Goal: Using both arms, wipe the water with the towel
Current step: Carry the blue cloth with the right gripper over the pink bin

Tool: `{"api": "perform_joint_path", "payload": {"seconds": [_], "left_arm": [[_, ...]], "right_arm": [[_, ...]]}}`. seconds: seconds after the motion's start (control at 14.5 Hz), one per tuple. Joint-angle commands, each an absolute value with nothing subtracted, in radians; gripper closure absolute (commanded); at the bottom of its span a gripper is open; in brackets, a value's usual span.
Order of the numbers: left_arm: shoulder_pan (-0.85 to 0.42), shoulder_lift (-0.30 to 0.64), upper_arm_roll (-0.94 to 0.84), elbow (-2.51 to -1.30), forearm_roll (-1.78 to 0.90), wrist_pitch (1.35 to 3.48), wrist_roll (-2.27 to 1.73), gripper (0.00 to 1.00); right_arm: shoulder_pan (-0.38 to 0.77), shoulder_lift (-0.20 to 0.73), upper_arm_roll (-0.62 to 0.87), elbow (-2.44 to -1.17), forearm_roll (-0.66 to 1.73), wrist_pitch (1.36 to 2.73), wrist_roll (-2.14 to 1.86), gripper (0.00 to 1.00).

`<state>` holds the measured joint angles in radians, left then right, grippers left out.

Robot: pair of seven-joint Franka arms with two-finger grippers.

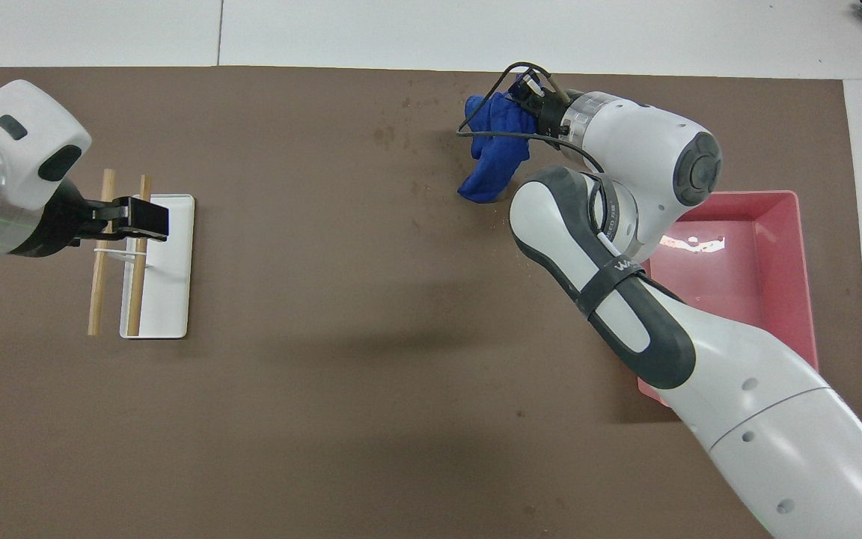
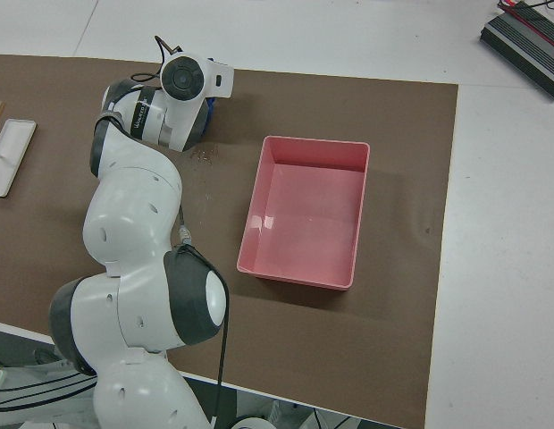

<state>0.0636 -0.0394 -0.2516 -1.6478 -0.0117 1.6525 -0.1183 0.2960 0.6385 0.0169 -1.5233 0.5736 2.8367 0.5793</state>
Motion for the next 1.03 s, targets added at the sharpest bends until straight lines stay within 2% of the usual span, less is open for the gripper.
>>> {"api": "perform_joint_path", "payload": {"seconds": [0.0, 0.14, 0.41, 0.62, 0.96], "left_arm": [[0.014, 0.011, -0.209, -1.533, 0.000, 1.502, -0.045, 0.00], [-0.026, 0.006, -0.131, -1.505, -0.003, 1.454, -0.040, 0.00], [-0.012, -0.017, -0.133, -1.506, -0.006, 1.450, -0.015, 0.00], [0.003, -0.029, -0.138, -1.517, -0.006, 1.460, -0.012, 0.00], [0.026, -0.047, -0.158, -1.544, -0.006, 1.465, 0.003, 0.00]], "right_arm": [[0.290, 0.634, 0.025, -1.583, 0.578, 2.850, 0.548, 1.00], [0.298, 0.627, 0.025, -1.638, 0.578, 2.842, 0.529, 1.00], [0.308, 0.585, 0.026, -1.776, 0.578, 2.842, 0.508, 1.00], [0.311, 0.563, 0.026, -1.831, 0.580, 2.827, 0.514, 1.00], [0.308, 0.493, 0.021, -1.923, 0.581, 2.673, 0.587, 1.00]]}}
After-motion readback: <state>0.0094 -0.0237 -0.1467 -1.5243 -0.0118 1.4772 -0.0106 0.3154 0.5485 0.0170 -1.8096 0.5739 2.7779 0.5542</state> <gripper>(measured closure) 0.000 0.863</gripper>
